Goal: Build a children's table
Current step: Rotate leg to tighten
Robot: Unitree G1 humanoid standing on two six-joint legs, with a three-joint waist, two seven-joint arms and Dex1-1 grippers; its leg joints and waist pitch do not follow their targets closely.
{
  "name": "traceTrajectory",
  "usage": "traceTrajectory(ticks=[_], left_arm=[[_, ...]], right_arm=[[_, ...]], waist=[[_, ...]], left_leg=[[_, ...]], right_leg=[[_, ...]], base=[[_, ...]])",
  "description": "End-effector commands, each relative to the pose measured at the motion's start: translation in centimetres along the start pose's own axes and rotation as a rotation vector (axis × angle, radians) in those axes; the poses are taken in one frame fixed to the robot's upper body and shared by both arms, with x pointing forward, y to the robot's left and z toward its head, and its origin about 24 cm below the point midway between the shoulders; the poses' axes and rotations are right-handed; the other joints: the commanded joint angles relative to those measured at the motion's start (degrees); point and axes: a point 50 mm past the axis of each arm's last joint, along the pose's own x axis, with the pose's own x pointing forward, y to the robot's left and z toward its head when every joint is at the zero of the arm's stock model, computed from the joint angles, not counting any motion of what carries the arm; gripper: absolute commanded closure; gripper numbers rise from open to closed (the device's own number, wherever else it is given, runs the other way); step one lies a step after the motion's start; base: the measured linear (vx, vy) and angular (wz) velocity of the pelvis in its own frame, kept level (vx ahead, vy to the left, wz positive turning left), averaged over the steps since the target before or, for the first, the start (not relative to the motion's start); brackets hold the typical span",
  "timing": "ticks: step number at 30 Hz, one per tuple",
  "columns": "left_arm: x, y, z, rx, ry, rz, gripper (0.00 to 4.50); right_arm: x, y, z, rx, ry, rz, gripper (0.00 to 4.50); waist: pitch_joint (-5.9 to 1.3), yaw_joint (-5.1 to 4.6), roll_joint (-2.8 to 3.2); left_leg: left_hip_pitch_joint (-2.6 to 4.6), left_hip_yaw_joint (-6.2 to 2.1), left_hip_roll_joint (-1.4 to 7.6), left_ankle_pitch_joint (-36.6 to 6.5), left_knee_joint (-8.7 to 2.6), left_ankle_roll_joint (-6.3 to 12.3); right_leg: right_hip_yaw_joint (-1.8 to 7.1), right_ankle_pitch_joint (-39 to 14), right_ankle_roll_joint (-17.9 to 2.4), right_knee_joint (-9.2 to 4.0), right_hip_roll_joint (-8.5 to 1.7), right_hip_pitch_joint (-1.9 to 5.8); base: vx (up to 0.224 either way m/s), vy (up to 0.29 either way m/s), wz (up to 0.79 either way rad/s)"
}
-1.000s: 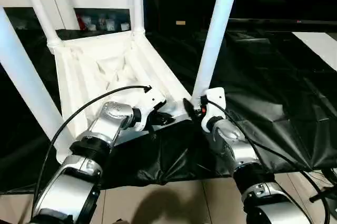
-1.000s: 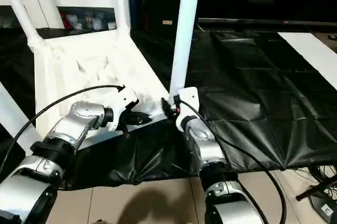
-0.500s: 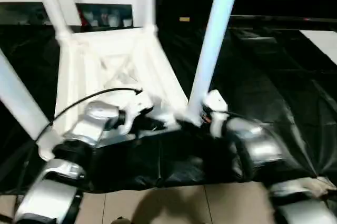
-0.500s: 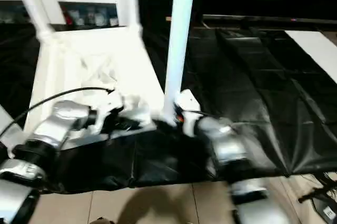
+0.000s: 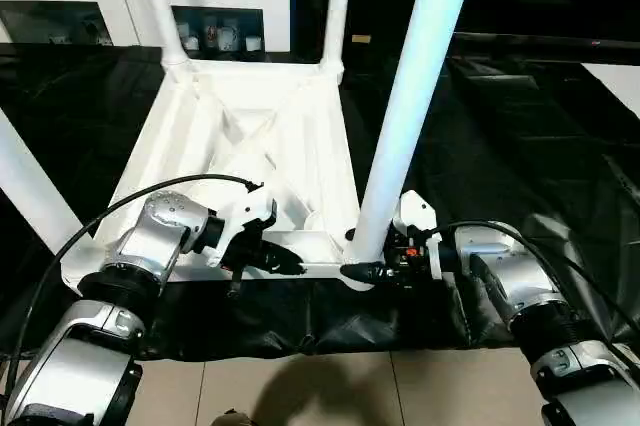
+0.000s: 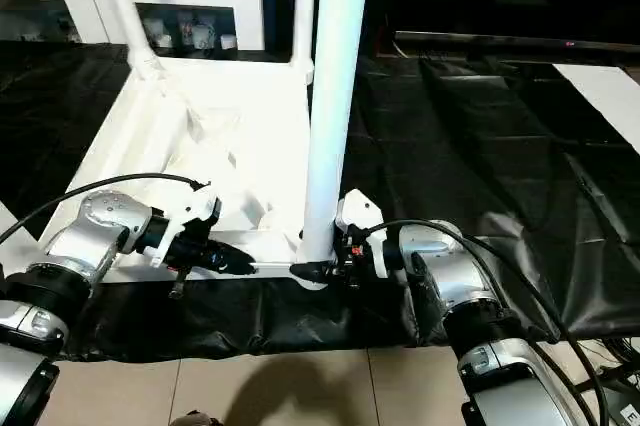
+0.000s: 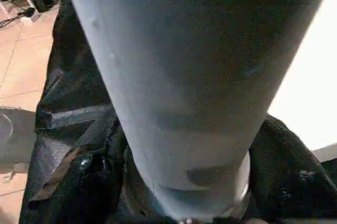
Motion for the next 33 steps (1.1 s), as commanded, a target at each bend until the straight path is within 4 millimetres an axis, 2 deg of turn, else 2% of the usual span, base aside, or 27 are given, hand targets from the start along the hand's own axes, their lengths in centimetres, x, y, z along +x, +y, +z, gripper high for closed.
traceTrajectory(ticks=[1, 4, 5, 7, 8, 9, 11, 12, 13, 14, 16, 17, 19, 23, 24, 27, 29, 33], left_arm=[[0.8, -0.3, 0.4, 0.018, 0.0, -0.066, 4.5], [1.3, -0.2, 0.6, 0.008, -0.025, -0.044, 4.5], [1.3, -0.2, 0.6, 0.007, -0.026, -0.043, 4.5], [2.3, 0.2, 0.8, -0.001, -0.022, 0.05, 4.5], [2.9, 0.5, 1.0, -0.014, -0.023, 0.109, 4.5], [2.9, 0.5, 1.0, -0.014, -0.023, 0.109, 4.5], [4.4, 0.8, 1.7, -0.041, -0.066, 0.183, 4.5], [5.8, 0.8, 2.5, -0.057, -0.103, 0.209, 4.5], [5.8, 0.8, 2.5, -0.057, -0.103, 0.209, 4.5], [7.2, 0.6, 3.2, -0.064, -0.124, 0.228, 4.5], [7.8, 0.5, 3.5, -0.062, -0.126, 0.229, 4.5], [8.9, 0.2, 4.0, -0.066, -0.145, 0.227, 4.5], [9.4, -0.1, 4.4, -0.065, -0.155, 0.215, 4.5], [9.3, -0.2, 4.3, -0.053, -0.153, 0.21, 4.5], [9.0, -0.3, 4.2, -0.045, -0.151, 0.206, 4.5], [8.3, -0.4, 3.7, -0.031, -0.145, 0.19, 4.5], [7.7, -0.5, 3.3, -0.018, -0.13, 0.169, 4.5], [6.2, -0.7, 2.5, 0.01, -0.106, 0.116, 4.5]], right_arm=[[0.7, 0.6, 0.0, 0.016, -0.018, 0.026, 1.74], [1.5, 0.4, -0.2, 0.064, -0.06, -0.108, 1.76], [1.6, 0.4, -0.2, 0.069, -0.063, -0.127, 1.77], [2.4, -0.1, -0.6, 0.104, -0.087, -0.297, 1.78], [2.8, -0.3, -0.7, 0.121, -0.094, -0.38, 1.78], [2.8, -0.3, -0.7, 0.121, -0.094, -0.38, 1.78], [3.8, -0.7, -1.0, 0.188, -0.104, -0.542, 1.78], [4.8, -0.8, -1.0, 0.233, -0.107, -0.643, 1.78], [4.8, -0.8, -1.0, 0.233, -0.107, -0.643, 1.78], [6.3, -0.5, -0.7, 0.275, -0.108, -0.701, 1.78], [7.1, -0.3, -0.4, 0.28, -0.118, -0.704, 1.78], [8.3, 0.2, 0.4, 0.261, -0.151, -0.69, 1.22], [8.9, 0.3, 0.9, 0.253, -0.17, -0.679, 1.22], [8.6, 0.0, 1.3, 0.263, -0.208, -0.66, 0.89], [8.1, -0.2, 1.5, 0.252, -0.222, -0.652, 0.7], [6.7, -0.5, 1.4, 0.189, -0.212, -0.612, 0.44], [5.5, -0.7, 1.2, 0.156, -0.193, -0.566, 0.2], [3.2, -0.6, 0.7, 0.102, -0.155, -0.411, 0.2]], waist=[[-3.53, -0.07, 0.23], [-3.4, -0.05, 0.17], [-3.3, -0.12, 0.18], [-3.0, -0.66, 0.07], [-2.95, -0.86, 0.09], [-2.91, -1.03, 0.0], [-2.92, -1.28, -0.04], [-2.7, -1.74, 0.0], [-2.79, -1.88, -0.13], [-2.78, -2.13, -0.04], [-2.76, -2.27, 0.12], [-2.78, -2.42, 0.17], [-2.74, -2.53, 0.05], [-2.97, -2.49, 0.2], [-3.02, -2.44, 0.37], [-3.17, -2.37, 0.28], [-3.46, -2.17, 0.31], [-3.68, -2.06, 0.3]], left_leg=[[0.73, 0.77, 0.38, -13.73, -3.44, 2.24], [0.72, 0.72, 0.39, -14.45, -3.63, 1.81], [0.79, 0.68, 0.36, -15.18, -3.76, 1.26], [0.95, 0.44, 0.29, -18.54, -4.1, -0.33], [0.96, 0.34, 0.3, -19.27, -4.17, -0.78], [0.96, 0.27, 0.23, -19.73, -4.21, -1.11], [0.86, 0.16, 0.17, -19.78, -4.29, -1.35], [0.97, 0.12, 0.13, -20.54, -4.37, -2.07], [1.08, 0.13, 0.0, -20.99, -4.3, -2.01], [1.08, 0.08, -0.11, -21.49, -4.25, -1.69], [1.15, 0.02, -0.24, -22.03, -4.21, -1.22], [1.02, -0.01, -0.19, -22.33, -4.26, -1.1], [1.03, -0.01, -0.23, -22.66, -4.29, -0.89], [0.78, 0.11, -0.21, -21.29, -4.3, -0.12], [0.85, 0.21, -0.18, -20.9, -4.28, 0.12], [0.64, 0.3, -0.14, -19.59, -4.22, 0.61], [0.61, 0.43, -0.08, -17.06, -3.97, 1.37], [0.16, 0.5, -0.12, -12.9, -3.62, 3.13]], right_leg=[[1.97, -7.7, -14.41, -3.63, -2.04, 2.76], [1.97, -9.1, -13.93, -3.74, -2.03, 2.72], [2.03, -10.84, -13.42, -3.89, -2.14, 2.57], [2.1, -17.58, -11.54, -4.64, -2.47, 2.2], [2.08, -19.23, -11.04, -4.75, -2.5, 2.13], [2.04, -20.86, -10.44, -4.94, -2.53, 2.13], [2.06, -22.75, -9.15, -5.22, -2.51, 2.14], [2.07, -23.94, -8.82, -5.42, -2.45, 1.75], [2.0, -24.92, -8.44, -5.56, -2.38, 1.74], [2.0, -26.25, -7.82, -5.83, -2.38, 1.73], [1.97, -27.4, -7.13, -6.11, -2.35, 1.56], [1.99, -27.7, -6.76, -6.16, -2.35, 1.54], [1.95, -27.92, -6.39, -6.3, -2.25, 1.45], [2.14, -23.56, -7.05, -5.88, -1.98, 1.69], [2.18, -21.69, -7.66, -5.71, -1.91, 1.7], [2.21, -19.22, -8.29, -5.46, -1.88, 2.05], [2.25, -14.71, -9.59, -5.04, -1.82, 2.3], [2.13, -7.7, -11.61, -4.23, -1.73, 2.96]], base=[[0.0, 0.0, 0.0], [0.0, 0.0, 0.0], [0.0, 0.0, 0.0], [0.0, 0.0, 0.0], [0.0, 0.0, 0.0], [0.0, 0.0, 0.0], [0.0, 0.0, 0.0], [0.0, 0.0, 0.0], [0.0, 0.0, 0.0], [0.0, 0.0, 0.0], [0.0, 0.0, 0.0], [0.0, 0.0, 0.0], [0.0, 0.0, 0.0], [0.0, 0.0, 0.0], [0.0, 0.0, 0.0], [0.0, 0.0, 0.0], [0.0, 0.0, 0.0], [0.0, 0.0, 0.0]])
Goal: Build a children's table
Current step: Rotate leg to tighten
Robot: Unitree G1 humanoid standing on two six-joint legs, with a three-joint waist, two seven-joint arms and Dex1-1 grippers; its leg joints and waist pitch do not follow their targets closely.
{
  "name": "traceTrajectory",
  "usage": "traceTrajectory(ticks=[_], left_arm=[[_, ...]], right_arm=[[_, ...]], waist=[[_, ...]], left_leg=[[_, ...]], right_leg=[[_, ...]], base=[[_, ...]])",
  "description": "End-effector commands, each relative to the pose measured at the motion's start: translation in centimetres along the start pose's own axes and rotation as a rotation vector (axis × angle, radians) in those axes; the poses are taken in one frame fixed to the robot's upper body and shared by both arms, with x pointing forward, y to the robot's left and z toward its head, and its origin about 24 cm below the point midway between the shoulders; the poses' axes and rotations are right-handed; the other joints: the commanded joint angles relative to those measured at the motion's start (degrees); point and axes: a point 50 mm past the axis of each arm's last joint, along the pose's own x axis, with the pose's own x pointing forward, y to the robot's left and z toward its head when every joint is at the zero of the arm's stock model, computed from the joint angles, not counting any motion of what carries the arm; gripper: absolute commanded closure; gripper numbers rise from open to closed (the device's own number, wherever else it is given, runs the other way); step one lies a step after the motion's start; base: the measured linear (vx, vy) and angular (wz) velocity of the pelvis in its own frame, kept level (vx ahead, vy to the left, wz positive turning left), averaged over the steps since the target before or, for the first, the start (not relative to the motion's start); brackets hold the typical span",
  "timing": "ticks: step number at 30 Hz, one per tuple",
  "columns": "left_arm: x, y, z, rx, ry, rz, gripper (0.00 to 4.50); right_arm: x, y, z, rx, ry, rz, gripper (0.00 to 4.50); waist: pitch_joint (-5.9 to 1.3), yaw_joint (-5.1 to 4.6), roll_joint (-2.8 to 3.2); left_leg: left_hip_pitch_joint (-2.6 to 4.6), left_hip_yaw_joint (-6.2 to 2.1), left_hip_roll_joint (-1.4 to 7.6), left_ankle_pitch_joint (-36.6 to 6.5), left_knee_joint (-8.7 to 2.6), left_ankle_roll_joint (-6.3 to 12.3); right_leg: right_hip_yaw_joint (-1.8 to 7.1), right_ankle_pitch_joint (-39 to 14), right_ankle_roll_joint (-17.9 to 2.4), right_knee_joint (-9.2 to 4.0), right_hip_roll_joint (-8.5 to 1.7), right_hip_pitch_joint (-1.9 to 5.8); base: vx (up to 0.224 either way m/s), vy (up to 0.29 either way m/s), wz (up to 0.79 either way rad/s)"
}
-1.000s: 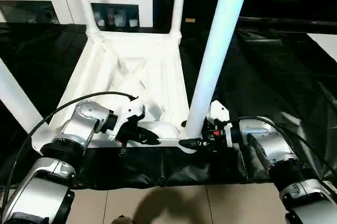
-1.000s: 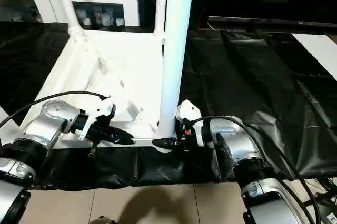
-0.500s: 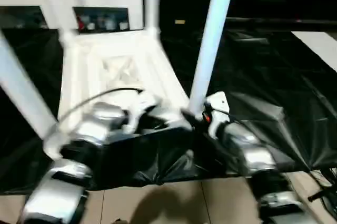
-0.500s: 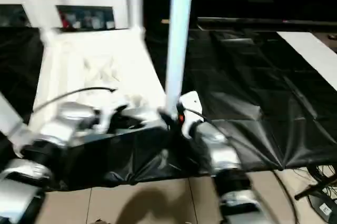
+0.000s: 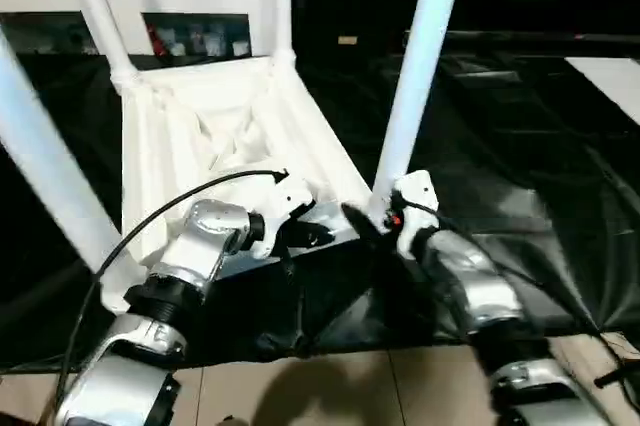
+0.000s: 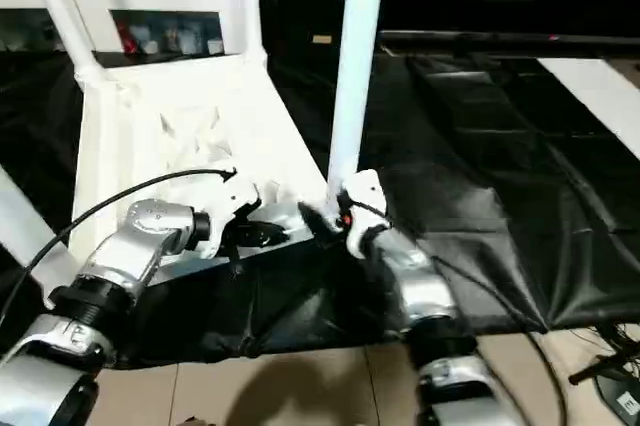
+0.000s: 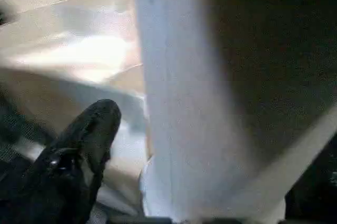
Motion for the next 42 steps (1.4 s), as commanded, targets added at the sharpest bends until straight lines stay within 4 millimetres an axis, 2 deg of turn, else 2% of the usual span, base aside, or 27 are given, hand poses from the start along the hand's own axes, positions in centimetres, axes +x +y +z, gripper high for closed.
traceTrajectory(ticks=[1, 4, 5, 6, 8, 9, 11, 12, 17, 22, 23, 25, 32, 35, 37, 40, 42], left_arm=[[1.3, -1.8, 0.2, 0.025, -0.049, -0.178, 4.5], [-0.1, -1.4, -0.3, 0.051, -0.01, -0.222, 4.5], [-0.2, -1.3, -0.4, 0.055, -0.004, -0.226, 4.5], [-0.8, -1.2, -0.5, 0.061, 0.006, -0.25, 4.5], [-1.1, -1.1, -0.5, 0.065, 0.011, -0.269, 4.5], [-1.4, -1.1, -0.5, 0.067, 0.015, -0.282, 4.5], [-1.8, -0.9, -0.6, 0.072, 0.024, -0.304, 4.5], [-2.1, -0.8, -0.6, 0.074, 0.028, -0.318, 4.5], [-2.6, -0.6, -0.7, 0.077, 0.04, -0.346, 4.5], [-2.9, -0.6, -0.7, 0.084, 0.052, -0.37, 4.5], [-2.9, -0.6, -0.7, 0.083, 0.052, -0.371, 4.5], [-2.9, -0.6, -0.8, 0.082, 0.05, -0.376, 4.5], [-2.9, -0.6, -0.9, 0.071, 0.042, -0.382, 4.5], [-2.7, -0.5, -0.8, 0.054, 0.016, -0.341, 4.5], [-2.3, -0.2, -0.7, 0.039, 0.002, -0.275, 4.5], [-1.2, -0.1, -0.8, 0.011, 0.012, -0.188, 4.5], [-0.1, -0.2, -0.6, -0.027, -0.013, -0.141, 4.5]], right_arm=[[0.2, 1.6, 0.8, -0.046, -0.004, 0.222, 0.2], [-1.5, 1.5, 0.6, -0.1, 0.06, 0.407, 0.2], [-1.6, 1.5, 0.6, -0.107, 0.07, 0.428, 0.2], [-2.2, 1.4, 0.5, -0.125, 0.108, 0.498, 0.2], [-2.5, 1.2, 0.5, -0.132, 0.125, 0.532, 0.2], [-2.6, 1.2, 0.5, -0.136, 0.137, 0.554, 0.44], [-2.7, 1.0, 0.7, -0.138, 0.146, 0.581, 0.44], [-2.8, 0.9, 0.9, -0.138, 0.149, 0.598, 0.59], [-2.9, 0.9, 1.0, -0.138, 0.164, 0.637, 0.97], [-2.8, 1.2, 1.0, -0.143, 0.171, 0.666, 1.33], [-2.8, 1.3, 1.0, -0.142, 0.17, 0.669, 1.33], [-2.8, 1.4, 0.9, -0.137, 0.168, 0.676, 1.67], [-2.9, 1.9, 0.3, -0.123, 0.172, 0.683, 1.88], [-2.7, 2.2, 0.0, -0.098, 0.136, 0.605, 1.88], [-2.2, 2.1, -0.4, -0.064, 0.108, 0.48, 1.88], [-1.4, 2.1, -1.1, -0.019, 0.086, 0.314, 1.88], [-0.6, 2.3, -1.5, 0.019, 0.078, 0.204, 1.89]], waist=[[-3.34, 0.15, -0.13], [-3.43, 0.43, -0.17], [-3.37, 0.68, -0.04], [-3.27, 0.97, -0.16], [-3.2, 1.44, -0.25], [-3.07, 1.46, -0.32], [-2.98, 1.6, -0.32], [-2.99, 1.64, -0.34], [-3.09, 1.79, -0.34], [-3.23, 1.9, -0.45], [-3.27, 2.03, -0.13], [-3.3, 2.11, -0.16], [-3.36, 2.15, -0.08], [-3.33, 2.26, -0.27], [-3.21, 2.29, -0.33], [-2.72, 1.7, -0.51], [-2.43, 1.21, -0.52]], left_leg=[[0.16, 0.62, 0.01, -12.15, -3.04, 3.78], [0.24, 0.69, 0.0, -11.03, -2.81, 4.83], [0.27, 0.83, 0.17, -10.79, -2.75, 5.29], [0.27, 0.88, 0.28, -11.11, -2.76, 5.33], [0.41, 0.92, 0.37, -12.12, -2.83, 4.66], [0.43, 0.92, 0.4, -13.08, -2.96, 4.08], [0.55, 0.88, 0.43, -14.25, -3.07, 3.29], [0.66, 0.85, 0.46, -14.89, -3.14, 2.9], [0.67, 0.82, 0.5, -14.02, -3.12, 2.43], [0.49, 0.86, 0.4, -12.28, -2.95, 2.88], [0.55, 0.82, 0.42, -12.1, -2.94, 2.85], [0.61, 0.86, 0.44, -12.29, -2.92, 2.83], [0.61, 0.81, 0.42, -12.41, -2.92, 2.5], [0.64, 0.86, 0.44, -12.24, -2.91, 2.66], [0.66, 0.85, 0.42, -13.12, -3.03, 2.3], [1.01, 0.51, 0.34, -17.9, -3.59, 0.06], [1.0, 0.34, 0.28, -19.87, -3.8, -0.79]], right_leg=[[1.92, -5.26, -12.69, -3.9, -1.73, 3.06], [1.8, -2.59, -14.02, -3.56, -1.63, 3.35], [1.78, -2.17, -14.38, -3.46, -1.59, 3.2], [1.75, -2.96, -14.5, -3.5, -1.75, 3.17], [1.76, -5.46, -14.36, -3.62, -1.89, 3.05], [1.8, -7.56, -14.08, -3.79, -1.96, 2.92], [1.84, -10.11, -13.63, -3.95, -2.05, 2.79], [1.85, -11.24, -13.33, -4.04, -2.03, 2.73], [1.87, -9.73, -13.6, -3.81, -2.02, 2.67], [1.81, -6.98, -14.14, -3.48, -2.03, 2.89], [1.81, -6.79, -14.27, -3.41, -2.09, 2.91], [1.81, -6.53, -14.36, -3.43, -2.05, 2.89], [1.8, -5.86, -14.54, -3.35, -2.01, 3.0], [1.82, -5.4, -14.57, -3.32, -2.0, 2.96], [1.84, -7.35, -14.1, -3.56, -2.1, 2.91], [1.89, -18.72, -10.98, -4.73, -2.5, 2.45], [1.9, -23.36, -9.36, -5.28, -2.53, 2.09]], base=[[0.0, 0.0, 0.0], [0.0, 0.0, 0.0], [0.0, 0.0, 0.0], [0.0, 0.0, 0.0], [0.0, 0.0, 0.0], [0.0, 0.0, 0.0], [0.0, 0.0, 0.0], [0.0, 0.0, 0.0], [0.0, 0.0, 0.0], [0.0, 0.0, 0.0], [0.0, 0.0, 0.0], [0.0, 0.0, 0.0], [0.0, 0.0, 0.0], [0.0, 0.0, 0.0], [0.0, 0.0, 0.0], [0.0, 0.0, 0.0], [0.0, 0.0, 0.0]])
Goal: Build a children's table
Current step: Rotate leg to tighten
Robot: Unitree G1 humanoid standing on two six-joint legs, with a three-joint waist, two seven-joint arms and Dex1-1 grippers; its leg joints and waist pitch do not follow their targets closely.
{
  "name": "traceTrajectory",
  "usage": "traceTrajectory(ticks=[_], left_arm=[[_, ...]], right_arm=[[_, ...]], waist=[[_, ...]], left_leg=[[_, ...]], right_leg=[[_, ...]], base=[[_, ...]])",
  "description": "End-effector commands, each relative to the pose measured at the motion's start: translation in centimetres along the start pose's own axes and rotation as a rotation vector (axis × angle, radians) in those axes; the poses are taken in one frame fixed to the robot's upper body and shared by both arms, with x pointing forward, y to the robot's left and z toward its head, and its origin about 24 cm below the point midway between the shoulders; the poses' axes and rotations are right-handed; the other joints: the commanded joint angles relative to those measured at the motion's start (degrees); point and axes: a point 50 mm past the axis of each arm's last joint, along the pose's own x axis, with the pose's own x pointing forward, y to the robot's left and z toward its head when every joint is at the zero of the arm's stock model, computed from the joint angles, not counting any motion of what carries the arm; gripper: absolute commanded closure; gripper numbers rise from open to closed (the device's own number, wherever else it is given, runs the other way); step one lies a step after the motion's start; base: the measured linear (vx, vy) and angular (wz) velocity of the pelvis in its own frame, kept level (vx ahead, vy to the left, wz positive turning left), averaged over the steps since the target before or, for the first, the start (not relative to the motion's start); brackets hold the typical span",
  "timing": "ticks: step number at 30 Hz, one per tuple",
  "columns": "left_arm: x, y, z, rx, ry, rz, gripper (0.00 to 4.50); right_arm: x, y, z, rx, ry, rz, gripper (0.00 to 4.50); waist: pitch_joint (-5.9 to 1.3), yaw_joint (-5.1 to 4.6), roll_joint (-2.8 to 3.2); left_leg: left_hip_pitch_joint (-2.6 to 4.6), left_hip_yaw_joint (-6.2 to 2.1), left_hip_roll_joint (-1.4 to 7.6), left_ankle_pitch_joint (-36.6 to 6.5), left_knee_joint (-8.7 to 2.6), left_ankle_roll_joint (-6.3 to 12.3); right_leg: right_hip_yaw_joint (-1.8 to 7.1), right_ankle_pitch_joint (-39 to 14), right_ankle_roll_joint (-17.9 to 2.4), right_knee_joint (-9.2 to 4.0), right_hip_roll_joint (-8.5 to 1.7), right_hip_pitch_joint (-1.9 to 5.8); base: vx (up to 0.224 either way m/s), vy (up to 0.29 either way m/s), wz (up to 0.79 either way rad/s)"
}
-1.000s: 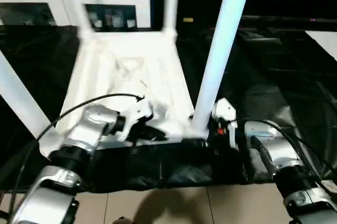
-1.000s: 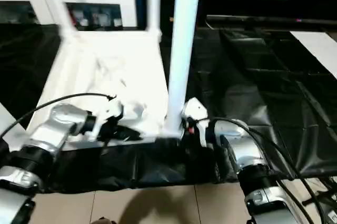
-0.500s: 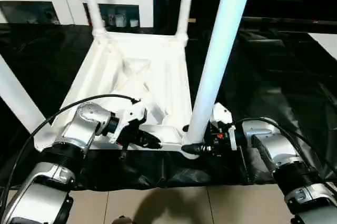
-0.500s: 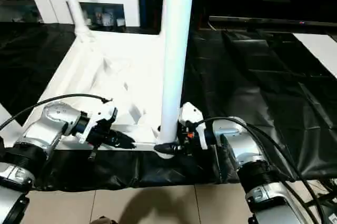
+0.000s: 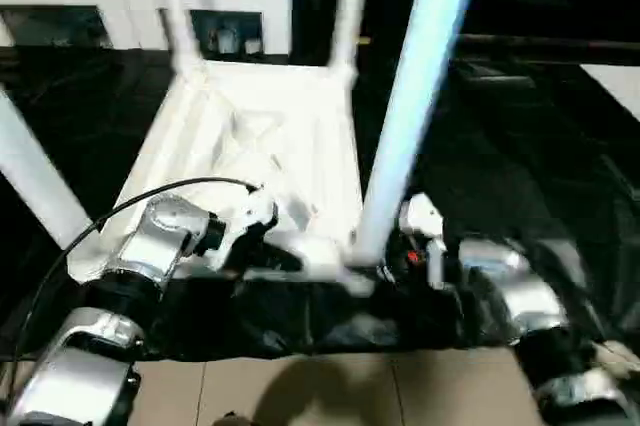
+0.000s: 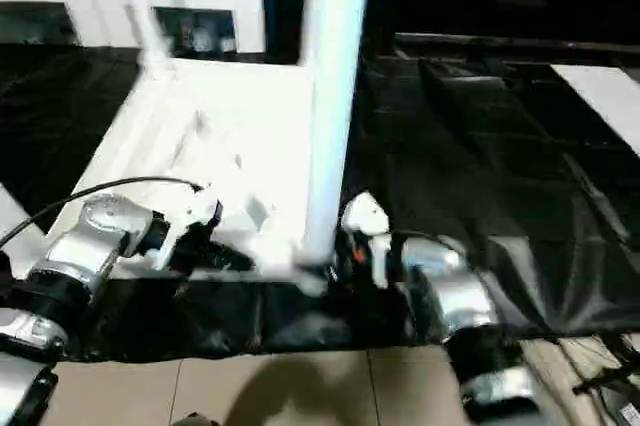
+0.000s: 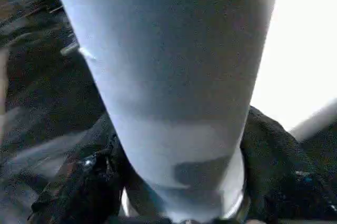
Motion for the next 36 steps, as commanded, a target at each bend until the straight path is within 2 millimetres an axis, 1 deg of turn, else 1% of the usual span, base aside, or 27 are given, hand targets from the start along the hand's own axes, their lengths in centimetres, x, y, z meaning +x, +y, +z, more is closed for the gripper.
traceTrajectory(ticks=[1, 2, 3, 4, 5, 6, 8, 9, 10, 11, 12, 14, 16, 18, 19, 20, 21, 22, 23, 24, 25, 26, 27, 29, 32, 35, 36], left_arm=[[2.8, -0.4, 1.3, -0.025, -0.06, 0.002, 4.5], [3.7, -0.5, 1.7, -0.034, -0.078, 0.024, 4.5], [4.4, -0.7, 2.0, -0.041, -0.092, 0.035, 4.5], [5.4, -0.8, 2.5, -0.046, -0.107, 0.054, 4.5], [5.7, -0.9, 2.7, -0.047, -0.112, 0.06, 4.5], [6.5, -1.1, 3.2, -0.047, -0.121, 0.077, 4.5], [7.1, -1.0, 3.8, -0.056, -0.144, 0.102, 4.5], [7.2, -1.0, 4.0, -0.059, -0.149, 0.107, 4.5], [7.2, -1.0, 4.0, -0.054, -0.146, 0.107, 4.5], [7.2, -1.1, 4.1, -0.047, -0.139, 0.109, 4.5], [7.0, -1.0, 4.1, -0.044, -0.137, 0.113, 4.5], [6.7, -1.0, 4.0, -0.039, -0.137, 0.108, 4.5], [6.3, -0.9, 3.7, -0.031, -0.128, 0.106, 4.5], [5.8, -0.9, 3.1, -0.014, -0.112, 0.09, 4.5], [5.3, -0.9, 2.7, -0.008, -0.092, 0.077, 4.5], [5.0, -0.8, 2.4, -0.004, -0.082, 0.068, 4.5], [4.2, -0.8, 2.0, 0.015, -0.064, 0.033, 4.5], [4.2, -0.8, 2.0, 0.015, -0.064, 0.033, 4.5], [3.8, -0.8, 1.8, 0.022, -0.054, 0.013, 4.5], [3.3, -0.8, 1.6, 0.034, -0.043, -0.005, 4.5], [2.7, -0.7, 1.5, 0.048, -0.034, -0.036, 4.5], [2.6, -0.7, 1.5, 0.049, -0.035, -0.039, 4.5], [2.0, -0.6, 1.5, 0.053, -0.039, -0.063, 4.5], [1.5, -0.6, 1.5, 0.052, -0.04, -0.098, 4.5], [0.6, -0.6, 1.3, 0.057, -0.015, -0.152, 4.5], [0.3, -0.5, 1.2, 0.06, -0.001, -0.171, 4.5], [0.1, -0.5, 1.1, 0.064, 0.007, -0.182, 4.5]], right_arm=[[2.0, 1.0, -0.8, 0.011, 0.039, -0.069, 1.89], [2.8, 1.0, -0.8, 0.049, 0.027, -0.137, 1.89], [3.6, 1.1, -0.7, 0.077, 0.014, -0.193, 1.89], [4.7, 1.3, -0.5, 0.099, 0.007, -0.258, 1.89], [5.1, 1.4, -0.4, 0.105, 0.005, -0.277, 1.89], [6.5, 2.1, 0.0, 0.107, -0.002, -0.287, 1.89], [7.6, 2.7, 0.8, 0.1, -0.031, -0.293, 1.89], [7.8, 2.8, 1.0, 0.098, -0.04, -0.296, 1.33], [7.9, 2.8, 1.2, 0.092, -0.049, -0.302, 1.19], [8.0, 2.8, 1.3, 0.088, -0.057, -0.315, 1.19], [7.7, 2.4, 1.4, 0.095, -0.07, -0.317, 1.12], [7.3, 2.0, 1.4, 0.095, -0.075, -0.314, 0.82], [6.5, 1.5, 1.4, 0.087, -0.086, -0.288, 0.62], [5.4, 0.9, 1.3, 0.043, -0.075, -0.246, 0.49], [4.6, 0.4, 1.4, 0.007, -0.07, -0.227, 0.35], [4.1, 0.1, 1.4, -0.008, -0.069, -0.216, 0.35], [2.9, -0.6, 1.5, -0.031, -0.056, -0.158, 0.35], [2.9, -0.6, 1.5, -0.031, -0.056, -0.158, 0.35], [2.3, -0.8, 1.4, -0.051, -0.042, -0.116, 0.35], [1.8, -0.9, 1.4, -0.064, -0.024, -0.07, 0.35], [0.8, -0.9, 1.4, -0.078, 0.003, 0.027, 0.35], [0.7, -0.9, 1.4, -0.078, 0.006, 0.037, 0.35], [0.0, -0.7, 1.4, -0.073, 0.033, 0.137, 0.35], [-0.7, -0.6, 1.4, -0.078, 0.064, 0.22, 0.35], [-1.3, -0.6, 1.5, -0.077, 0.105, 0.318, 0.71], [-1.4, -0.6, 1.6, -0.086, 0.117, 0.345, 0.85], [-1.4, -0.6, 1.7, -0.086, 0.126, 0.363, 0.95]], waist=[[-2.52, -0.28, 0.0], [-2.52, -0.53, 0.01], [-2.32, -0.95, -0.05], [-2.24, -1.16, -0.08], [-2.2, -1.73, -0.13], [-2.23, -2.05, 0.16], [-2.25, -2.32, 0.07], [-2.31, -2.34, 0.1], [-2.38, -2.4, 0.14], [-2.55, -2.46, 0.22], [-2.67, -2.46, 0.05], [-2.63, -2.43, 0.24], [-2.71, -2.39, 0.07], [-2.77, -2.32, 0.01], [-2.89, -2.03, -0.01], [-2.89, -2.03, -0.01], [-3.07, -1.79, -0.04], [-3.03, -1.69, -0.01], [-3.12, -1.59, -0.06], [-3.3, -1.55, 0.07], [-3.61, -1.31, 0.17], [-3.72, -1.29, 0.21], [-3.77, -0.9, 0.44], [-3.82, -0.48, 0.19], [-3.81, 0.23, 0.27], [-3.59, 0.46, 0.24], [-3.53, 0.48, 0.11]], left_leg=[[0.71, 0.15, 0.1, -20.44, -4.13, -1.03], [0.61, -0.01, -0.02, -21.03, -4.2, -1.2], [0.67, -0.03, -0.07, -21.88, -4.28, -1.56], [0.81, -0.16, -0.17, -22.83, -4.28, -1.8], [0.8, -0.37, -0.37, -23.73, -4.22, -2.22], [0.89, -0.52, -0.42, -24.43, -4.2, -2.17], [0.96, -0.51, -0.53, -25.18, -4.14, -1.61], [1.1, -0.54, -0.62, -25.6, -4.11, -1.11], [1.11, -0.52, -0.61, -25.5, -4.14, -0.82], [0.81, -0.55, -0.49, -24.4, -4.39, -0.48], [0.68, -0.44, -0.4, -23.29, -4.51, -0.15], [0.76, -0.3, -0.26, -22.96, -4.54, 0.1], [0.66, -0.04, -0.3, -22.4, -4.46, 0.67], [0.57, 0.04, -0.27, -21.74, -4.4, 1.09], [0.64, 0.25, -0.19, -20.42, -4.22, 1.83], [0.64, 0.25, -0.19, -20.42, -4.22, 1.83], [0.5, 0.39, -0.17, -18.71, -4.04, 2.62], [0.51, 0.44, -0.14, -18.4, -3.99, 2.88], [0.33, 0.49, -0.17, -17.29, -3.89, 3.18], [0.28, 0.51, -0.14, -16.34, -3.78, 3.23], [0.25, 0.52, -0.04, -13.65, -3.53, 3.79], [0.21, 0.63, -0.05, -12.32, -3.35, 4.31], [0.14, 0.83, 0.1, -8.75, -3.02, 5.71], [0.06, 0.97, 0.13, -7.31, -2.78, 6.69], [0.34, 1.02, 0.3, -8.16, -2.7, 6.98], [0.48, 1.01, 0.42, -10.68, -2.96, 5.41], [0.5, 1.04, 0.41, -11.14, -3.0, 5.11]], right_leg=[[1.81, -24.92, -8.66, -5.55, -2.55, 1.93], [1.73, -26.99, -7.53, -5.81, -2.55, 1.96], [1.75, -28.91, -6.78, -6.07, -2.55, 1.58], [1.6, -30.69, -6.35, -6.24, -2.53, 1.44], [1.41, -33.63, -5.33, -6.57, -2.58, 1.43], [1.32, -34.81, -4.57, -6.94, -2.58, 1.36], [1.26, -35.08, -4.09, -7.23, -2.49, 1.17], [1.18, -35.19, -3.89, -7.41, -2.43, 1.12], [1.2, -34.62, -3.96, -7.44, -2.4, 1.15], [1.3, -32.26, -4.4, -7.19, -2.37, 1.45], [1.39, -29.55, -5.21, -6.93, -2.28, 1.54], [1.56, -26.99, -6.18, -6.76, -2.14, 1.4], [1.85, -23.46, -7.63, -6.33, -2.0, 1.52], [1.94, -21.9, -8.12, -6.17, -1.94, 1.73], [2.11, -19.54, -8.99, -6.01, -1.98, 1.78], [2.11, -19.54, -8.99, -6.01, -1.98, 1.78], [2.18, -17.45, -9.65, -5.74, -2.0, 2.02], [2.23, -17.0, -9.93, -5.73, -2.02, 1.95], [2.25, -15.67, -10.4, -5.54, -1.96, 2.16], [2.28, -14.3, -10.83, -5.27, -2.0, 2.27], [2.19, -10.04, -11.94, -4.82, -1.93, 2.53], [2.19, -7.1, -12.75, -4.46, -1.76, 2.56], [1.95, 0.23, -15.07, -3.58, -1.58, 2.7], [1.69, 3.36, -16.29, -3.2, -1.47, 2.94], [1.65, 2.37, -16.97, -3.16, -1.78, 2.81], [1.65, -2.23, -16.3, -3.48, -1.96, 2.69], [1.67, -3.26, -16.06, -3.6, -1.99, 2.66]], base=[[0.0, 0.0, 0.0], [0.0, 0.0, 0.0], [0.0, 0.0, 0.0], [0.0, 0.0, 0.0], [0.0, 0.0, 0.0], [0.0, 0.0, 0.0], [0.0, 0.0, 0.0], [0.0, 0.0, 0.0], [0.0, 0.0, 0.0], [0.0, 0.0, 0.0], [0.0, 0.0, 0.0], [0.0, 0.0, 0.0], [0.0, 0.0, 0.0], [0.0, 0.0, 0.0], [0.0, 0.0, 0.0], [0.0, 0.0, 0.0], [0.0, 0.0, 0.0], [0.0, 0.0, 0.0], [0.0, 0.0, 0.0], [0.0, 0.0, 0.0], [0.0, 0.0, 0.0], [0.053, -0.013, 0.04], [0.051, -0.004, 0.03], [0.025, -0.002, 0.01], [0.0, 0.0, 0.0], [0.0, 0.0, 0.0], [0.0, 0.0, 0.0]])
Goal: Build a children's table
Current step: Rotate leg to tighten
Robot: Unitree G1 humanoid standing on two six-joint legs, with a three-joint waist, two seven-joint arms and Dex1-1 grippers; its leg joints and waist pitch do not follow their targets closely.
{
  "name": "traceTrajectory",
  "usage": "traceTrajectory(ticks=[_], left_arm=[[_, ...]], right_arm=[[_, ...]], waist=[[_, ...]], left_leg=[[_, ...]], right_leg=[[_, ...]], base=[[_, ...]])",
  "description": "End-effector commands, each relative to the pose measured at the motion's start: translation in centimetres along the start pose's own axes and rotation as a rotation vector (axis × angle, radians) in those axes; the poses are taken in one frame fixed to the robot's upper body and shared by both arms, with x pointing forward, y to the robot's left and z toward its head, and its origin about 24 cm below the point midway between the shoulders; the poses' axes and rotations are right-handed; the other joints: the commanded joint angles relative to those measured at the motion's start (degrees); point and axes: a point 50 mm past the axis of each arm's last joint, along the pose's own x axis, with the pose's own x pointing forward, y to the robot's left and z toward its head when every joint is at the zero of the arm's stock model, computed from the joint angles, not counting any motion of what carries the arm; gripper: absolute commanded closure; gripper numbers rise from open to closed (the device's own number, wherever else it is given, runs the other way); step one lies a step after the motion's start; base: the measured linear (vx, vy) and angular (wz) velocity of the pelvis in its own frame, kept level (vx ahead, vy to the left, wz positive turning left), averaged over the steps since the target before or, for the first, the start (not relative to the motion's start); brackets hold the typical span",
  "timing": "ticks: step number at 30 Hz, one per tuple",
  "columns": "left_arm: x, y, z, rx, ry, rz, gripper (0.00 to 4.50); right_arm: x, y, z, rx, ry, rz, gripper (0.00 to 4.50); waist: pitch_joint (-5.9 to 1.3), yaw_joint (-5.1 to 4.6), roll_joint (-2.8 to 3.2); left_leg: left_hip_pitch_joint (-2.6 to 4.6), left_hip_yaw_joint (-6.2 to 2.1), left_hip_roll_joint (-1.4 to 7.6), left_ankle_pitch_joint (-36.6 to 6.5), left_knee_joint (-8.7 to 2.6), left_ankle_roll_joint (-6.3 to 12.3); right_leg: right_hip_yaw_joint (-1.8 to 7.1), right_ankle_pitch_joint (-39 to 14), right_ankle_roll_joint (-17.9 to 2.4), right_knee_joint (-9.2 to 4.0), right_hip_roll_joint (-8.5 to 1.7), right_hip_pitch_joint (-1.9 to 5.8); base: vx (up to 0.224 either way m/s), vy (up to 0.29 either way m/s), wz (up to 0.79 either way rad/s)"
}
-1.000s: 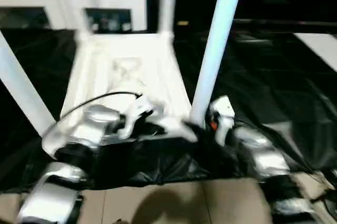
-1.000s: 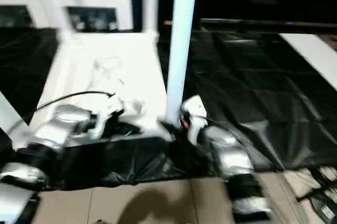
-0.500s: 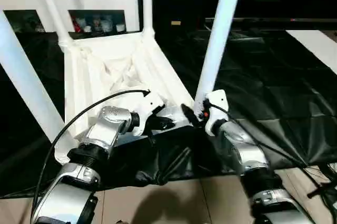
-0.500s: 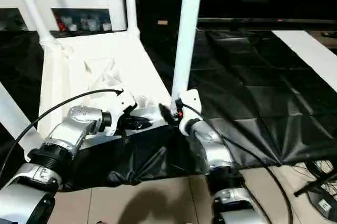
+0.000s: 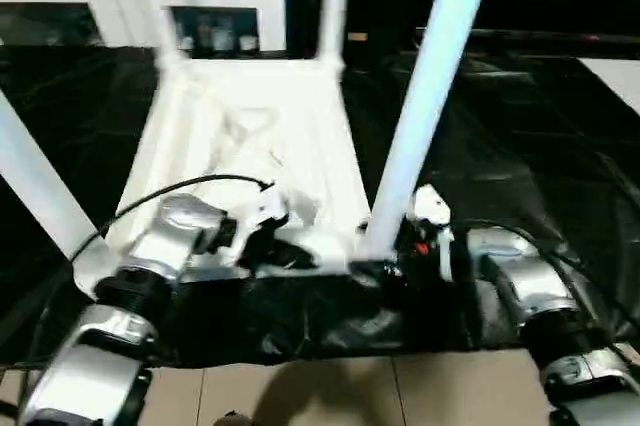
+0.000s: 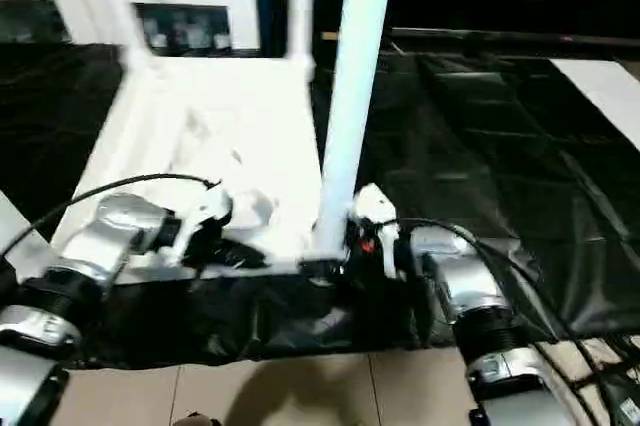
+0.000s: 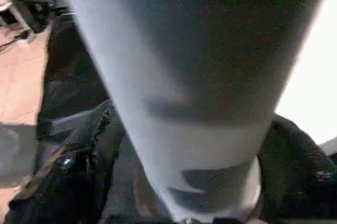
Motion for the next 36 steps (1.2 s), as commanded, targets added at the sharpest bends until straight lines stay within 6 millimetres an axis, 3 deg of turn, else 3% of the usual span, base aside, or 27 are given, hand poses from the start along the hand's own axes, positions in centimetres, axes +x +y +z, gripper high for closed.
traceTrajectory(ticks=[1, 4, 11, 14, 15, 17, 19, 20, 22, 23, 25, 26, 27, 33, 35, 36], left_arm=[[0.4, 0.0, 0.7, 0.033, 0.006, -0.065, 4.5], [0.3, 0.0, 0.7, 0.037, 0.015, -0.075, 4.5], [0.2, 0.3, 1.0, 0.044, 0.012, -0.084, 4.5], [0.1, 0.4, 1.0, 0.041, 0.005, -0.072, 4.5], [0.2, 0.4, 0.9, 0.04, 0.004, -0.064, 4.5], [0.2, 0.5, 0.8, 0.037, 0.0, -0.039, 4.5], [0.6, 0.8, 0.6, 0.023, -0.005, 0.062, 4.5], [0.7, 0.8, 0.6, 0.019, -0.007, 0.082, 4.5], [0.9, 0.9, 0.5, 0.014, -0.011, 0.114, 4.5], [1.8, 0.8, 1.0, -0.014, -0.076, 0.184, 4.5], [2.6, 0.4, 1.6, -0.03, -0.134, 0.236, 4.5], [3.0, 0.1, 1.8, -0.031, -0.155, 0.239, 4.5], [3.5, -0.3, 2.0, -0.028, -0.178, 0.247, 4.5], [4.5, -1.8, 2.3, 0.018, -0.21, 0.22, 4.5], [4.5, -2.1, 2.1, 0.022, -0.198, 0.203, 4.5], [4.5, -2.2, 2.0, 0.023, -0.193, 0.197, 4.5]], right_arm=[[0.3, 0.3, 0.4, -0.012, 0.023, 0.089, 1.05], [0.4, 0.5, 0.4, -0.017, 0.047, 0.12, 1.27], [0.8, 0.7, 0.5, -0.021, 0.05, 0.159, 1.86], [0.9, 0.6, 0.6, -0.02, 0.027, 0.133, 1.93], [0.9, 0.6, 0.6, -0.019, 0.02, 0.12, 1.94], [1.0, 0.4, 0.5, -0.017, -0.004, 0.075, 1.94], [1.3, 0.0, 0.3, -0.006, -0.069, -0.102, 1.94], [1.3, -0.1, 0.2, -0.004, -0.079, -0.14, 1.95], [1.4, -0.2, 0.1, -0.001, -0.094, -0.202, 1.95], [1.9, -0.3, -0.7, 0.057, -0.127, -0.388, 1.96], [2.5, -0.1, -1.2, 0.095, -0.155, -0.52, 1.96], [2.9, 0.1, -1.4, 0.13, -0.165, -0.576, 1.97], [3.5, 0.4, -1.4, 0.152, -0.182, -0.611, 1.97], [5.1, 1.2, -0.8, 0.148, -0.185, -0.753, 1.98], [5.0, 1.2, -0.6, 0.134, -0.196, -0.76, 1.28], [4.9, 1.2, -0.6, 0.129, -0.2, -0.762, 1.28]], waist=[[-3.33, 0.03, -0.1], [-3.17, 0.25, -0.06], [-3.3, 0.62, -0.04], [-3.3, 0.68, -0.11], [-3.31, 0.73, 0.43], [-3.26, 0.66, 0.24], [-3.09, 0.63, 0.32], [-2.91, 0.53, 0.25], [-2.92, 0.14, 0.01], [-2.83, -0.31, 0.23], [-2.82, -0.63, 0.2], [-2.8, -1.04, 0.12], [-2.84, -1.46, -0.01], [-2.87, -2.48, 0.54], [-2.86, -2.69, 0.84], [-2.88, -2.75, 0.97]], left_leg=[[0.97, 0.86, 0.43, -11.93, -3.11, 4.12], [1.18, 0.81, 0.54, -14.38, -3.33, 2.63], [0.89, 0.75, 0.38, -12.73, -3.24, 2.27], [0.94, 0.73, 0.37, -13.2, -3.25, 2.11], [0.98, 0.65, 0.4, -13.37, -3.28, 1.95], [1.1, 0.71, 0.4, -14.27, -3.31, 1.64], [1.05, 0.63, 0.36, -15.64, -3.46, 1.06], [1.2, 0.56, 0.42, -16.82, -3.64, 0.24], [1.26, 0.3, 0.19, -18.6, -3.8, -0.63], [1.01, 0.19, 0.24, -18.8, -3.99, -0.94], [1.16, 0.07, 0.4, -19.1, -4.08, -1.34], [0.58, -0.01, 0.14, -18.08, -4.24, -1.24], [0.45, 0.02, -0.02, -17.7, -4.26, -1.08], [0.45, 0.14, -0.1, -16.76, -4.23, -0.5], [0.57, 0.14, -0.06, -17.05, -4.2, -0.55], [0.64, 0.22, -0.13, -17.13, -4.14, -0.49]], right_leg=[[1.73, -5.77, -15.27, -2.98, -2.08, 2.88], [1.83, -10.23, -14.05, -3.43, -2.25, 2.69], [1.81, -8.33, -13.77, -3.15, -2.17, 2.83], [1.8, -8.93, -13.78, -3.18, -2.19, 2.84], [1.81, -9.0, -13.82, -3.14, -2.24, 2.81], [1.83, -9.48, -13.8, -3.33, -2.16, 2.71], [1.83, -11.66, -13.22, -3.49, -2.21, 2.66], [1.98, -13.97, -12.41, -3.81, -2.43, 2.35], [1.83, -18.87, -10.72, -4.27, -2.47, 2.44], [1.95, -19.95, -10.15, -4.23, -2.48, 2.39], [1.97, -19.82, -9.88, -4.45, -2.55, 2.25], [1.85, -19.55, -9.26, -4.28, -2.24, 2.57], [1.78, -20.1, -8.62, -4.38, -2.1, 2.56], [2.05, -17.18, -8.57, -4.43, -1.74, 2.29], [2.11, -15.93, -8.66, -4.42, -1.65, 2.26], [2.15, -15.42, -8.78, -4.41, -1.57, 2.22]], base=[[0.0, 0.0, 0.0], [0.0, 0.0, 0.0], [0.0, 0.0, 0.0], [0.0, 0.0, 0.0], [0.0, 0.0, 0.0], [0.0, 0.0, 0.0], [0.0, 0.0, 0.0], [0.0, 0.0, 0.0], [0.0, 0.0, 0.0], [0.0, 0.0, 0.0], [0.0, 0.0, 0.0], [0.0, 0.0, 0.0], [0.0, 0.0, 0.0], [0.0, 0.0, 0.0], [0.0, 0.0, 0.0], [0.0, 0.0, 0.0]])
